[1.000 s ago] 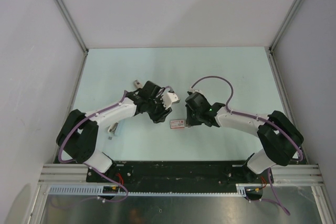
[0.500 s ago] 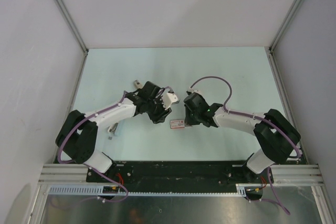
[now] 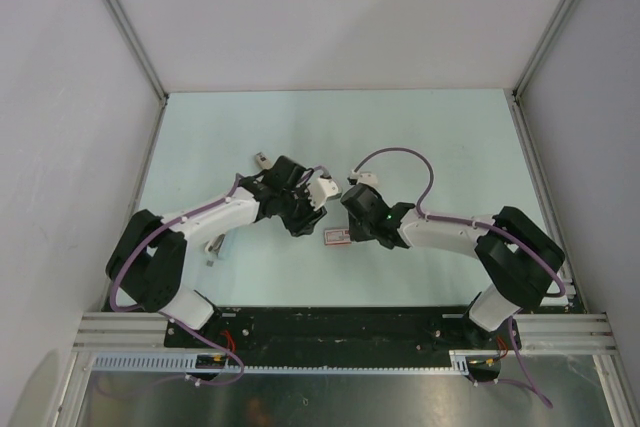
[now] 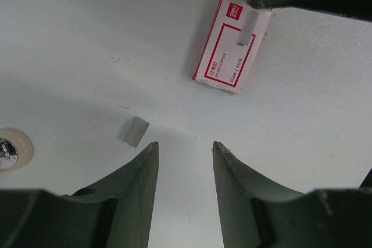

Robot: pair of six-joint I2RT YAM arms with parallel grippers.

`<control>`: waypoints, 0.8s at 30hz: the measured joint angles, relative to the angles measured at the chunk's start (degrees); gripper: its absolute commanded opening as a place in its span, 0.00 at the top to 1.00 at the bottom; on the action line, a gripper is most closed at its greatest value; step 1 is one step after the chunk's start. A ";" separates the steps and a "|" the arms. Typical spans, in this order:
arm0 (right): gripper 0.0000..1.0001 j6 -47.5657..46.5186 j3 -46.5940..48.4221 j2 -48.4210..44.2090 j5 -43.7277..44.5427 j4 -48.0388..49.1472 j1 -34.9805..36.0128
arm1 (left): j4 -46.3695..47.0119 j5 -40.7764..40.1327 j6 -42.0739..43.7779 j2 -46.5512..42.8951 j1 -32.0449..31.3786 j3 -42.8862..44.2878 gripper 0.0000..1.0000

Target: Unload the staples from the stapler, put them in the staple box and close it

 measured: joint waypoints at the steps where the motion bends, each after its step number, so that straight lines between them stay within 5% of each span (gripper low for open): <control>1: 0.85 0.00 0.00 0.00 0.31 0.26 0.02 | -0.04 0.00 0.00 0.00 0.00 -0.09 0.53; 24: 0.86 -0.39 -1.73 -0.02 1.62 2.40 -1.31 | -0.02 0.00 0.02 0.00 0.00 -0.61 0.53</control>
